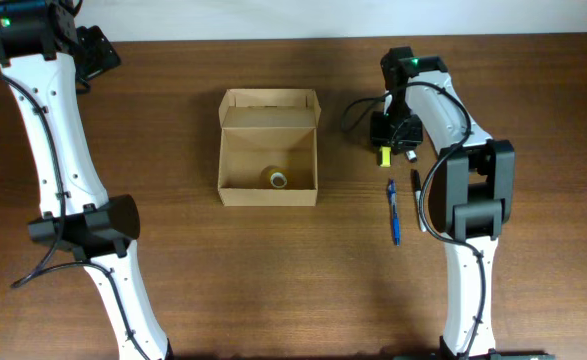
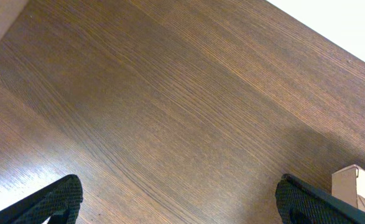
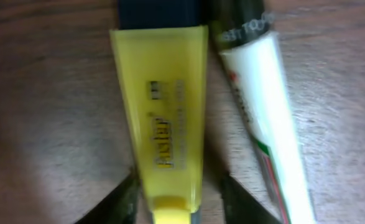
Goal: Pack container
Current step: 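Return the right gripper and grasp the yellow highlighter, then carry the yellow highlighter into the box and release it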
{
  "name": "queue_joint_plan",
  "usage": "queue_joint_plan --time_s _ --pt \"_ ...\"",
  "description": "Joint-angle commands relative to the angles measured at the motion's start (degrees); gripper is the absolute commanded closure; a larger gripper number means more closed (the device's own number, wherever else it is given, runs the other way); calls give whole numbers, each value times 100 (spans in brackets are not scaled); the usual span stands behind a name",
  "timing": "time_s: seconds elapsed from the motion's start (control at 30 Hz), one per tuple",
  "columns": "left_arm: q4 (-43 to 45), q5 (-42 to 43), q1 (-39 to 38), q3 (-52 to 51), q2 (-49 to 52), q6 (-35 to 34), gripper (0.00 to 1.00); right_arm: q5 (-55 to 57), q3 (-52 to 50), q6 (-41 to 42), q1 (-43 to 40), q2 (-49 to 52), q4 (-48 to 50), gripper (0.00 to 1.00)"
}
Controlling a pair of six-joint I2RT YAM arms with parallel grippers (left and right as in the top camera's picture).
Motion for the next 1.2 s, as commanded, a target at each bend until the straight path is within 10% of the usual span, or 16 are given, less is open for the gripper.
queue_joint_plan --time_s 0.0,0.2,0.77,1.17 --pt "-13 15 4 17 -160 70 0 -157 -197 90 48 2 81 73" --pt "-13 15 4 17 -160 70 0 -208 -101 22 48 -55 74 91" --pt "-13 15 4 17 -160 70 0 -254 4028 -1932 1971 -1478 -1884 93" --pt "-13 15 4 17 -160 70 0 61 2146 -3014 3434 -1034 -1207 96"
